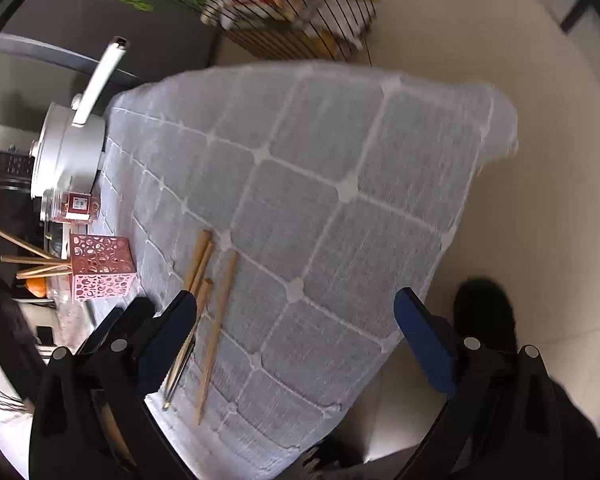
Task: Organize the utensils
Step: 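Move both grippers back over the remaining chopstick pile, then grasp a chopstick with the left gripper while the right gripper grasps another, then carry both chopsticks over the pink basket and open both grippers to drop them, then move both grippers back over the remaining chopsticks on the cloth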
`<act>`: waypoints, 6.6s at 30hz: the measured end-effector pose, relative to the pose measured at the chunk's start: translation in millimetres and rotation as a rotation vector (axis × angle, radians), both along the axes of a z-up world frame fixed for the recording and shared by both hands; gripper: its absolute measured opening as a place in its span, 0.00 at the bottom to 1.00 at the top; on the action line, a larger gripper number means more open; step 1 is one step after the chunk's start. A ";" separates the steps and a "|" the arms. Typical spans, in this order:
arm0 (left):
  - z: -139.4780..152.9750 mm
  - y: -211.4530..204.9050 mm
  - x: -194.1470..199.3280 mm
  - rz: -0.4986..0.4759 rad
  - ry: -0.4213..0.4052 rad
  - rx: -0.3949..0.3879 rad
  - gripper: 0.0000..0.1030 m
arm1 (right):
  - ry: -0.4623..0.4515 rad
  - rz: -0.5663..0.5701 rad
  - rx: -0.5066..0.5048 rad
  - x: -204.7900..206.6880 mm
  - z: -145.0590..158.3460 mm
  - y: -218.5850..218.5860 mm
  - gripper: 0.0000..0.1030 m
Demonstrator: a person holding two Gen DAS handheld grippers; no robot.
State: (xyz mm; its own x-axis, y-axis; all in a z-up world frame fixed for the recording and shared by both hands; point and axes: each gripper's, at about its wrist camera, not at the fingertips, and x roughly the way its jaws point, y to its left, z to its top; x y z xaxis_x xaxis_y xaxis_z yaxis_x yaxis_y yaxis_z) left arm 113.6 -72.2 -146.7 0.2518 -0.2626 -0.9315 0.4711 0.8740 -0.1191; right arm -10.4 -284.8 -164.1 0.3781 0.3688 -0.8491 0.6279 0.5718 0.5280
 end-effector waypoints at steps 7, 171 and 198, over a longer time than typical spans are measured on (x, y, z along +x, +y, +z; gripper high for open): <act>-35.1 -19.9 34.1 -0.015 0.129 0.079 0.53 | -0.003 0.019 0.060 0.5 -3.1 0.4 0.93; 187.2 181.5 -41.2 0.530 -0.553 -0.300 0.71 | -0.568 0.351 -0.607 94.3 219.1 169.2 0.73; 12.8 24.9 -19.6 0.104 -0.067 -0.024 0.88 | -0.023 -0.064 -0.004 -3.0 0.8 -8.1 0.93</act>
State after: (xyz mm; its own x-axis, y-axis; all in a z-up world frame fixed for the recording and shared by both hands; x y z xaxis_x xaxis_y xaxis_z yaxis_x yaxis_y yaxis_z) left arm 94.0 -47.4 -134.0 0.3406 -0.2534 -0.9054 0.3853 0.9160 -0.1114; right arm -13.4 -292.9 -163.2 0.4203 0.3395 -0.8415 0.6509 0.5334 0.5403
